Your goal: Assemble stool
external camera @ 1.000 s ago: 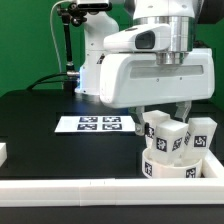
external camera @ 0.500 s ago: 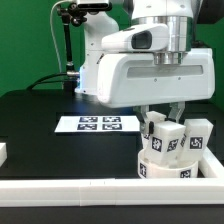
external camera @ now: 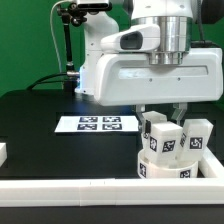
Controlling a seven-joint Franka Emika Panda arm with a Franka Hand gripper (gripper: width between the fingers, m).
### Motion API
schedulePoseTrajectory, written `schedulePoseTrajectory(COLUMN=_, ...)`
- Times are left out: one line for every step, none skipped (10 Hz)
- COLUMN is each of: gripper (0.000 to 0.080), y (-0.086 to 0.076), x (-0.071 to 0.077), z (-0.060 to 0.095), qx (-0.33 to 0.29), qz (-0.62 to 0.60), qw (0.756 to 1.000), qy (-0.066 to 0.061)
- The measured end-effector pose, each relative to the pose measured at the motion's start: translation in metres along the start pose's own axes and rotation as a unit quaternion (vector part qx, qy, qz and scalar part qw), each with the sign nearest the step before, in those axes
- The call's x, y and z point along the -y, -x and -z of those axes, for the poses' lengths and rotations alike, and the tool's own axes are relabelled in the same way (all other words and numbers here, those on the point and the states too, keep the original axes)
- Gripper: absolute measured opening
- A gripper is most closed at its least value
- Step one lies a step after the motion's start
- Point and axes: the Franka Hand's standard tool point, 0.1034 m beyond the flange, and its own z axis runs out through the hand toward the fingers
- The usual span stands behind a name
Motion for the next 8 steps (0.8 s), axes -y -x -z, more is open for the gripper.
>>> schedulePoseTrajectory(gripper=0.0343, y=-0.0004, x=-0.0031, z=-0.0003, qx=-0.009, qz=-0.048, qw=0.999, qy=0.003)
schedulePoseTrajectory(gripper=0.0343, y=0.0001, x=-0.0050, z=-0.0004, qx=-0.012, qz=-0.082, qw=0.997, qy=0.004)
schedulePoseTrajectory(gripper=0.0343, y=0.0002, x=-0.0050, z=-0.0005, qx=-0.012, qz=-0.127, qw=0.992, qy=0.003)
schedulePoseTrajectory(gripper=0.0343, y=0.0003, x=-0.0046, z=-0.0007, qx=-0.012, qz=-0.170, qw=0.985, qy=0.002)
schedulePoseTrajectory(gripper=0.0343, y=0.0003, x=-0.0026, z=-0.0008, qx=-0.012, qz=-0.235, qw=0.972, qy=0.001)
schedulePoseTrajectory(gripper=0.0343, y=0.0002, x=0.0000, z=-0.0008, qx=-0.012, qz=-0.275, qw=0.961, qy=0.001)
schedulePoseTrajectory(gripper=0.0343, y=0.0002, x=0.0004, z=-0.0008, qx=-0.011, qz=-0.308, qw=0.951, qy=0.000)
schedulePoseTrajectory(gripper=0.0343, y=0.0000, x=-0.0001, z=-0.0009, qx=-0.011, qz=-0.358, qw=0.933, qy=-0.005)
